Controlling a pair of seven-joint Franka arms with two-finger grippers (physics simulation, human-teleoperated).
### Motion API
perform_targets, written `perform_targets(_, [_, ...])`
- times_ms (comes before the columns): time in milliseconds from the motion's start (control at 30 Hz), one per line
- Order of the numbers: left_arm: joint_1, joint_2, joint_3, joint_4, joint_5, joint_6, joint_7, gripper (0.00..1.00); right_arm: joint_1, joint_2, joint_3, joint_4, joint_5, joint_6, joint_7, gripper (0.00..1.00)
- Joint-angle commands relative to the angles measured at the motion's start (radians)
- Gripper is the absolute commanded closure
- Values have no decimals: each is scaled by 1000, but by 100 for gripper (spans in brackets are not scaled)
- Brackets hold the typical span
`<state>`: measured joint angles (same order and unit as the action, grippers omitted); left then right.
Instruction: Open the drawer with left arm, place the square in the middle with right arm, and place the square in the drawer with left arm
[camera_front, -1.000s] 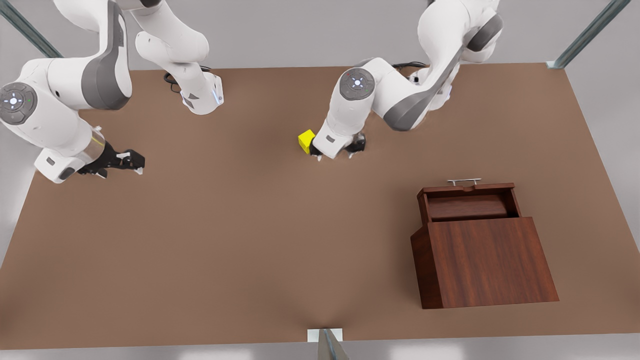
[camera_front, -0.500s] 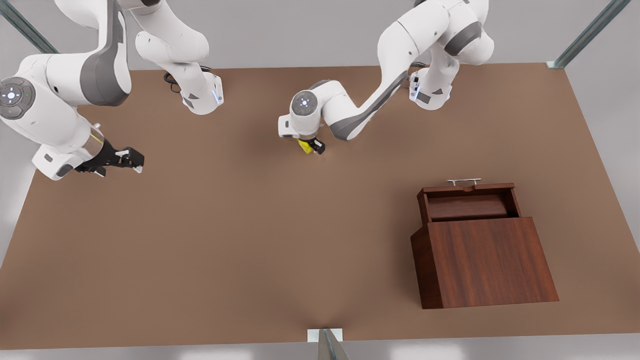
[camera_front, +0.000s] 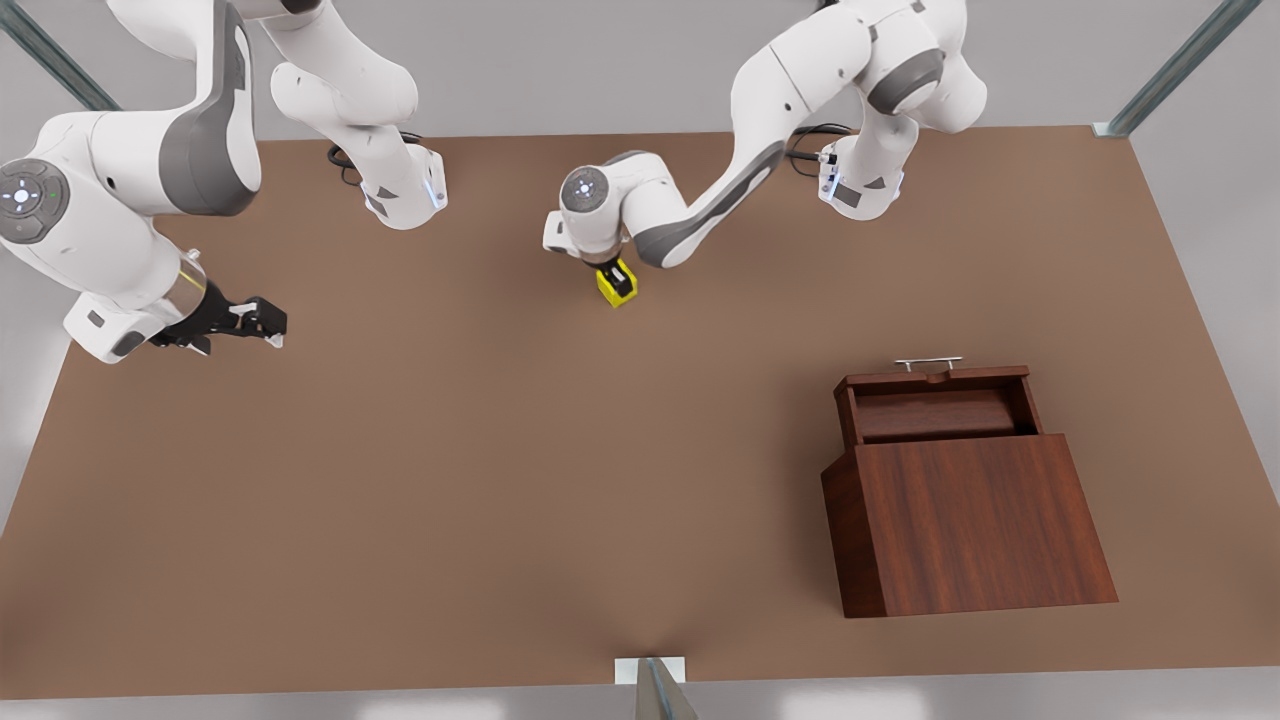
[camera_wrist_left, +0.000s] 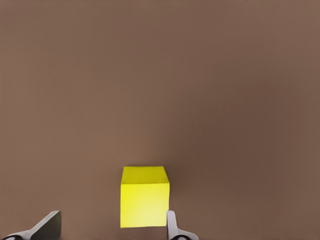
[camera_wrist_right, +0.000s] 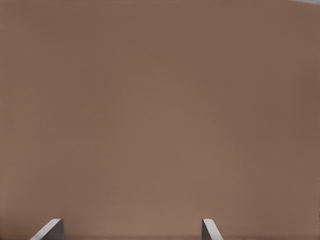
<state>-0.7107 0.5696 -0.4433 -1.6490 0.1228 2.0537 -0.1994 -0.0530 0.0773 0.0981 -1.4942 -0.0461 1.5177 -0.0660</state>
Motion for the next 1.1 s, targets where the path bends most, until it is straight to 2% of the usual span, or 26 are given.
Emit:
perform_targets(0, [-4,1,0,0,31,2,0,0,-1,-1,0,0,0,1,0,0])
perform_targets(333, [-6,-8,1,-101,72,103,-6,0,-1,-1,0,0,0,-1,0,0])
perform_targets(533, [-12,32,0,-101,58,166,-31,0,-1,2,0,-1,-1,1,0,0])
perform_targets(1067, [-30,32,8,-167,67,247,-84,0,4,1,0,-1,-1,-1,0,0])
